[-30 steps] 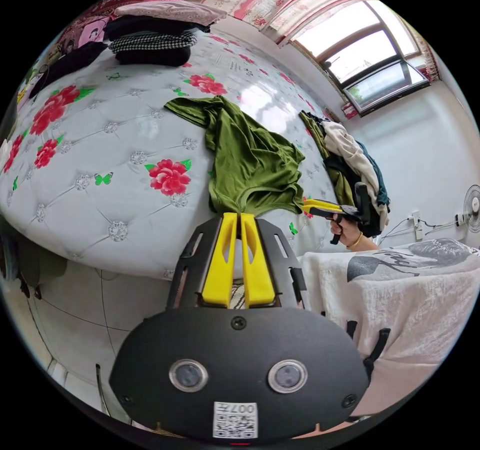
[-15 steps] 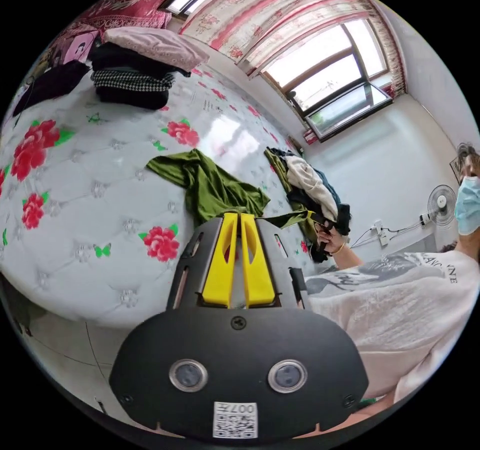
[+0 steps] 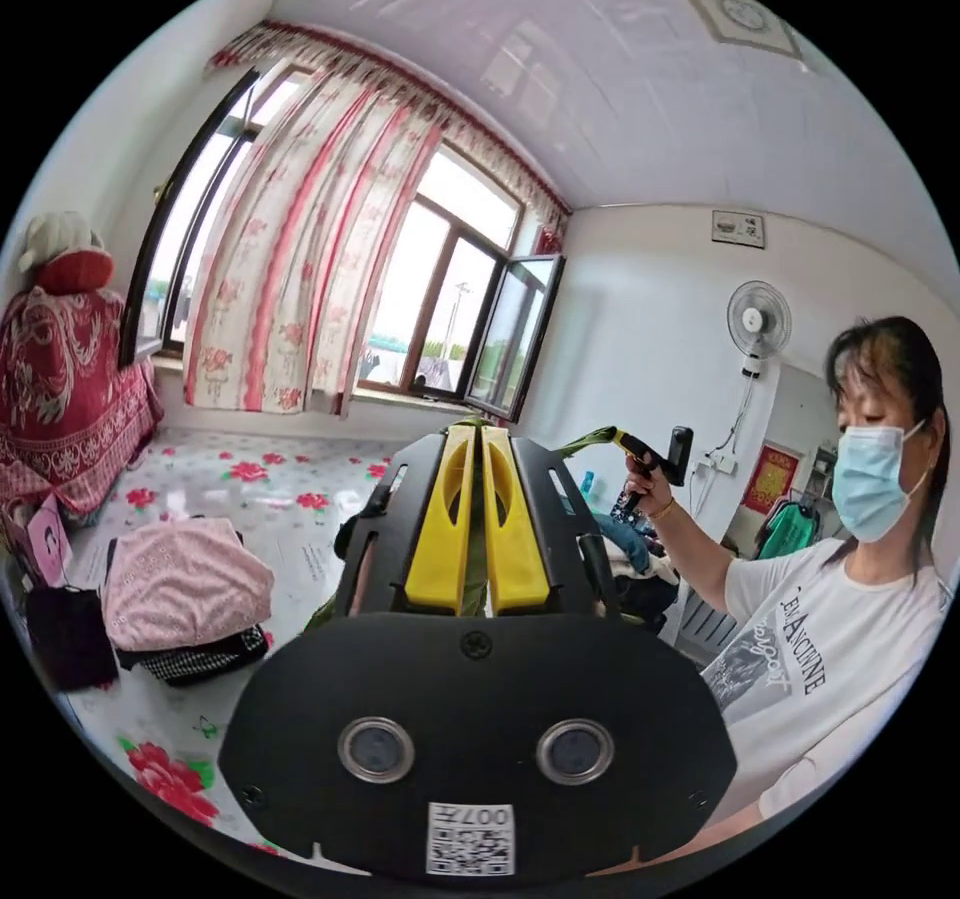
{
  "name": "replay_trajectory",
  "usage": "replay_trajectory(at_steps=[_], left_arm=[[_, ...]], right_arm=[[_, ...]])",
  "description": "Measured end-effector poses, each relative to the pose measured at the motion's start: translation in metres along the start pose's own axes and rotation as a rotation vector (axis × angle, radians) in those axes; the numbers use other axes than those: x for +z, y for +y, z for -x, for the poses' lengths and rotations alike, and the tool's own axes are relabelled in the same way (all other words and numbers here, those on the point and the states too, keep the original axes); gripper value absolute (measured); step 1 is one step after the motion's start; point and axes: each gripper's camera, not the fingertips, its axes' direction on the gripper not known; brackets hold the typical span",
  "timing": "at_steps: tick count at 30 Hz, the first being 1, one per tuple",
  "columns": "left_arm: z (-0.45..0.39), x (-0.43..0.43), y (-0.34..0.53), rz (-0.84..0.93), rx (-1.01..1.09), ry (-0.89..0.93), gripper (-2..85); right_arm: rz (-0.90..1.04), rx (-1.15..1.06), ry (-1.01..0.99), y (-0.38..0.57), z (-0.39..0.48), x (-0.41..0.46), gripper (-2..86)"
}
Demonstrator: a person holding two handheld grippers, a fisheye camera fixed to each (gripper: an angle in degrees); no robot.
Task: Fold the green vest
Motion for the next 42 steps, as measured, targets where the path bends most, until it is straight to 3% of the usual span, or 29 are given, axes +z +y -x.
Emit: replay_trajectory(at_steps=[4,8,10,13,17,21,28,34,37,42], left_arm=[[-0.036,-0.020,0.042,0.025,0.046,0.010,-1.0],[-0.048,-0.004,0.162,0.286,-0.052,-0.126,-1.0],[-0.044,0.015,0.239,0.466,-0.160,-0.187,-0.9],[-0.035,0.037,0.396,0.781,-0.524,-0.225,-0.8],[-0.036,0.026,0.470,0.829,-0.767,-0.180,0.1],[-0.015,0.029,0.457,0.912,-0.693,-0.176,5.1],[0.079,0.063,0.390,0.882,-0.598,-0.274,6.2],[0.188,0.209,0.359,0.870,-0.556,-0.274,7.9],[0.248,0.305,0.358,0.874,-0.580,-0.263,8.6],[0.304,0.393,0.375,0.910,-0.640,-0.332,10.8]], right_arm=[[0.046,-0.082,-0.018,0.038,0.048,-0.044,-0.3],[0.308,-0.036,0.021,0.144,0.088,-0.041,-0.3],[0.469,0.083,0.037,0.210,0.096,-0.024,-0.3],[0.740,0.351,-0.011,0.324,0.109,0.010,-0.2],[0.963,0.461,-0.105,0.404,0.144,0.042,0.0],[1.049,0.430,-0.044,0.407,0.136,0.065,0.6],[0.828,0.469,0.126,0.343,0.032,0.123,2.8],[0.826,0.481,0.153,0.314,-0.052,0.256,3.4],[0.885,0.507,0.144,0.315,-0.088,0.331,3.8],[1.006,0.554,0.147,0.341,-0.129,0.426,4.0]])
